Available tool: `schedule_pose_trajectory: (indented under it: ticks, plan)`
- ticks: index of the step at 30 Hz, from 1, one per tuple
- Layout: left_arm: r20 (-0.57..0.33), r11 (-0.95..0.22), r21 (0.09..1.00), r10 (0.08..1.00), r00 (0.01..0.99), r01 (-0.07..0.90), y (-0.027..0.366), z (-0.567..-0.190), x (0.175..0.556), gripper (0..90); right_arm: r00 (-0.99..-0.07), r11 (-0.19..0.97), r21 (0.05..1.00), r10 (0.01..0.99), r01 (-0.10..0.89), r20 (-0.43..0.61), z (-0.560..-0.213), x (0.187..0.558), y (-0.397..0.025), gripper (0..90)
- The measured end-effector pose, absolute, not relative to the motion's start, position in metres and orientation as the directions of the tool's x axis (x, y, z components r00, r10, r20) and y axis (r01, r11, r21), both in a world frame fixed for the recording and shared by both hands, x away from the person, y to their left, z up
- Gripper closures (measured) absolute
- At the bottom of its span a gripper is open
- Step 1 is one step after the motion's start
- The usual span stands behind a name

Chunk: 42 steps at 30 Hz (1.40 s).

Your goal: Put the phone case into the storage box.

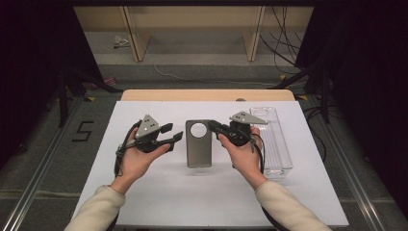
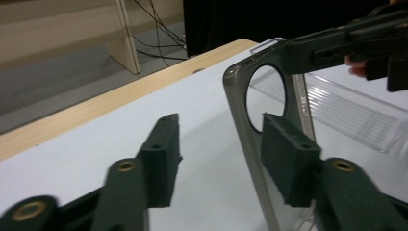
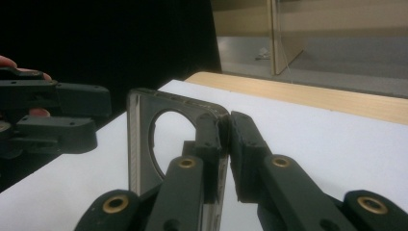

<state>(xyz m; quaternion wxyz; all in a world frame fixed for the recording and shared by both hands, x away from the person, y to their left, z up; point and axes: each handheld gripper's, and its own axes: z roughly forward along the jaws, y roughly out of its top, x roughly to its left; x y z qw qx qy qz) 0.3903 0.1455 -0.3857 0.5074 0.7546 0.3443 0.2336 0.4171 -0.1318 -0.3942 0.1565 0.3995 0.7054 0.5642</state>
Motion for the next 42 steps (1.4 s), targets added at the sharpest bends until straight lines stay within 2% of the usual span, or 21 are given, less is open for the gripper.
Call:
schedule_pose_trajectory:
  ticks: [2,6,9,13,15,23,42]
  plan:
    - [0.007,-0.249,0.926,0.764,0.645,0.284,0.147,-0.385,0.389,36.9,-0.630,0.045,0.923,0.743,0.383,0.225,-0.393,0.417,-0.133,83.3]
    - [0.022,-0.250,0.927,0.778,0.627,0.278,0.152,-0.385,0.387,30.1,-0.627,0.045,0.925,0.747,0.377,0.219,-0.392,0.418,-0.134,83.4]
    - [0.027,-0.253,0.926,0.785,0.619,0.280,0.155,-0.387,0.386,18.2,-0.625,0.044,0.927,0.750,0.373,0.215,-0.391,0.418,-0.136,83.4]
    - [0.035,-0.255,0.928,0.787,0.616,0.272,0.160,-0.388,0.383,13.8,-0.621,0.042,0.928,0.754,0.370,0.214,-0.390,0.419,-0.138,83.4]
    - [0.039,-0.258,0.927,0.789,0.613,0.273,0.161,-0.389,0.382,7.4,-0.619,0.040,0.929,0.756,0.368,0.212,-0.389,0.419,-0.138,83.3]
    - [0.054,-0.279,0.920,0.785,0.617,0.274,0.168,-0.395,0.376,0.1,-0.617,0.038,0.931,0.758,0.364,0.211,-0.388,0.419,-0.140,83.4]
    - [0.067,-0.293,0.913,0.794,0.604,0.283,0.183,-0.408,0.364,0.0,-0.609,0.024,0.938,0.766,0.347,0.205,-0.381,0.422,-0.148,83.4]
